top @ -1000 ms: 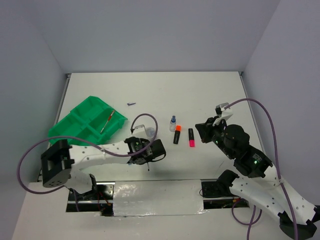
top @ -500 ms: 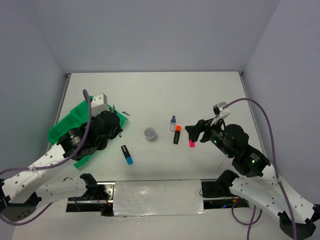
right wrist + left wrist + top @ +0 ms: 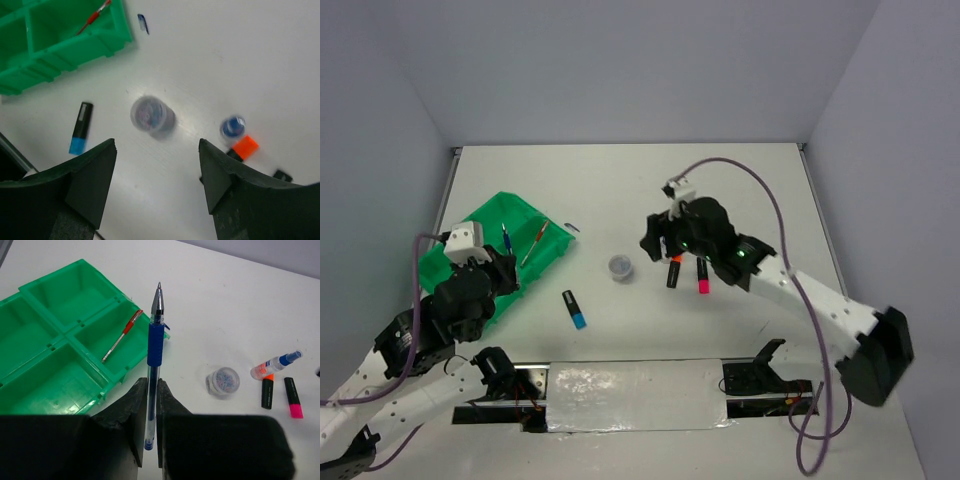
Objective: Sort the stationery into containers
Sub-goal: Pick up the pen from the center of the board, then pick up the pen cap from the center of the board.
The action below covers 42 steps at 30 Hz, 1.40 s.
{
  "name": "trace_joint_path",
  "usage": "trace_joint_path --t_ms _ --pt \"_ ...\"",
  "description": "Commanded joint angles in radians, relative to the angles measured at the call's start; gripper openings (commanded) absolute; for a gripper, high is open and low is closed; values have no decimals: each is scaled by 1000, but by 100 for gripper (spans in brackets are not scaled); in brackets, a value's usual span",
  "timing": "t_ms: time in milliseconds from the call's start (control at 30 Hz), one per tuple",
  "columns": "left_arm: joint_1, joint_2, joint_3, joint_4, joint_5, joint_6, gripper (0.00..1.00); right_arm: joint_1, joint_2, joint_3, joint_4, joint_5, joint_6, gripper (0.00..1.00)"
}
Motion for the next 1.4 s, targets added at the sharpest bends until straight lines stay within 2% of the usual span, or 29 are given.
trace_joint_path --t_ms 0,67,167,200,367,500,533,667,800,1033,1367 --pt "4 -39 -24 84 20 71 0 -3 242 195 124 -49 -48 73" --pt "4 -50 -31 72 7 68 0 -1 434 328 109 -41 -56 66" --pt "2 -57 -34 60 11 65 0 -1 598 497 94 -55 -50 64" --pt "2 -60 -34 61 19 66 0 6 696 542 89 -58 -48 63" --pt "4 -76 -34 67 43 74 0 23 1015 890 -10 -52 -56 60" --pt "4 -99 -42 78 68 83 0 25 1194 1118 -66 -41 -54 60" --pt "4 -102 -42 78 68 83 0 26 1232 1222 -84 -42 -54 60" --pt "4 -128 -47 89 85 92 0 28 1406 1459 -211 -53 -48 60" --pt "4 -137 -47 94 95 96 0 28 1453 1487 -215 -84 -34 60" --pt "4 -140 -47 101 123 103 0 35 1496 1504 -322 -117 -36 61" --pt "4 -154 -53 104 135 102 0 45 1532 1522 -305 -148 -31 61"
